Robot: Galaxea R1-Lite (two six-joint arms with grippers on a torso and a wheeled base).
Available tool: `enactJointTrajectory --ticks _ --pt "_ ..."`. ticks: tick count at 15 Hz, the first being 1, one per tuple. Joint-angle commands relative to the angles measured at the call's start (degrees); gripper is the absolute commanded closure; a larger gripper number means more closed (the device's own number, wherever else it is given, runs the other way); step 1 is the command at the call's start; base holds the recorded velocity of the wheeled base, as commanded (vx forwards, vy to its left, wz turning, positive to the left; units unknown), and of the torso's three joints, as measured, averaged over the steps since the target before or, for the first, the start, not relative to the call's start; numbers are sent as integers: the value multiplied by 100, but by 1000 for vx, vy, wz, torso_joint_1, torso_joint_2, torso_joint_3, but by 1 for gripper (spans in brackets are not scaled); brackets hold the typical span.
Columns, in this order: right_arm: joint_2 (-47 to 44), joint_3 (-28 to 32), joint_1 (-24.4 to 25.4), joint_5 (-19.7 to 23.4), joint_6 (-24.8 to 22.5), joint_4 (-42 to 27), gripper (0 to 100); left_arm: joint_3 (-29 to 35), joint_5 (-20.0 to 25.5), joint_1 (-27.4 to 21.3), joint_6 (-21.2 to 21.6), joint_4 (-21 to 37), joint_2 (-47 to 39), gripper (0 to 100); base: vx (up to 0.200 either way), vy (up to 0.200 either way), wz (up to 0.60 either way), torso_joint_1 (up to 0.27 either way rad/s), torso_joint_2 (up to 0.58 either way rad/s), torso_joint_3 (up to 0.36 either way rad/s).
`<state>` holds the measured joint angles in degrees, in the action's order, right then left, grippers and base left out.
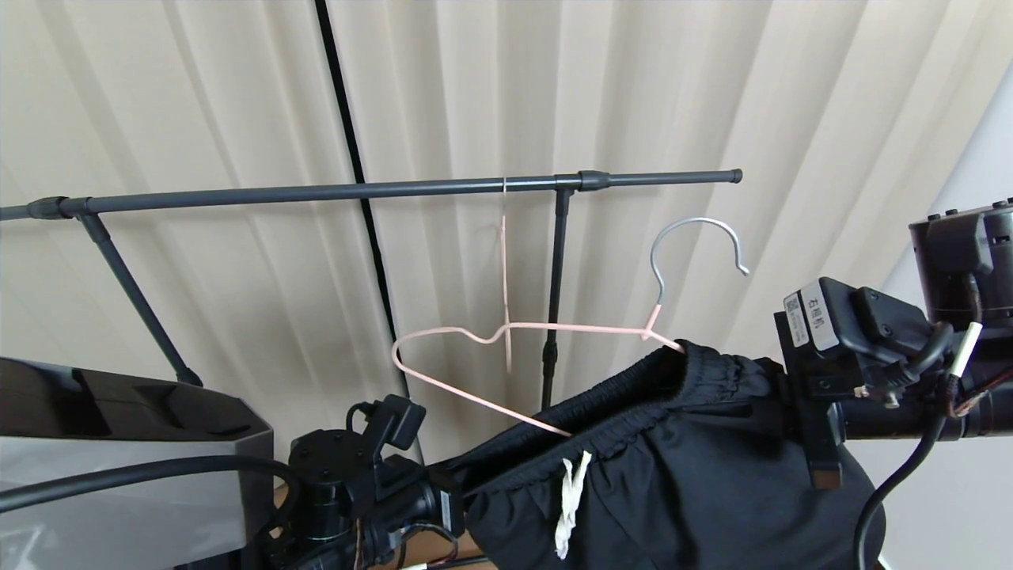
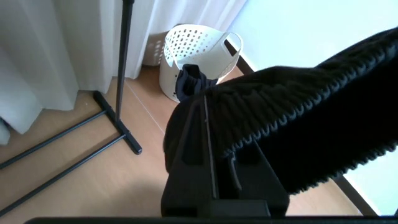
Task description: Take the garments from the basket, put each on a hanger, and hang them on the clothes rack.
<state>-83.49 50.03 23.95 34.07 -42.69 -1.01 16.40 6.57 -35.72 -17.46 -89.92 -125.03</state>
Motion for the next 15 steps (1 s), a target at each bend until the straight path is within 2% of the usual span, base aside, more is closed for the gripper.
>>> enactJointTrajectory --ticks 1,7,10,15 --pt "-141 -283 -14 3 6 163 100 -5 2 3 5 -8 5 100 0 0 0 0 0 0" --pt "70 -1022 -181 100 6 532 100 162 2 584 260 -8 -4 100 0 0 0 0 0 0" --pt "132 -1276 -242 100 -11 760 100 188 2 724 339 -8 13 100 0 0 0 0 0 0" --pt "202 -1540 -312 56 -81 743 100 276 11 891 348 -8 66 100 0 0 0 0 0 0"
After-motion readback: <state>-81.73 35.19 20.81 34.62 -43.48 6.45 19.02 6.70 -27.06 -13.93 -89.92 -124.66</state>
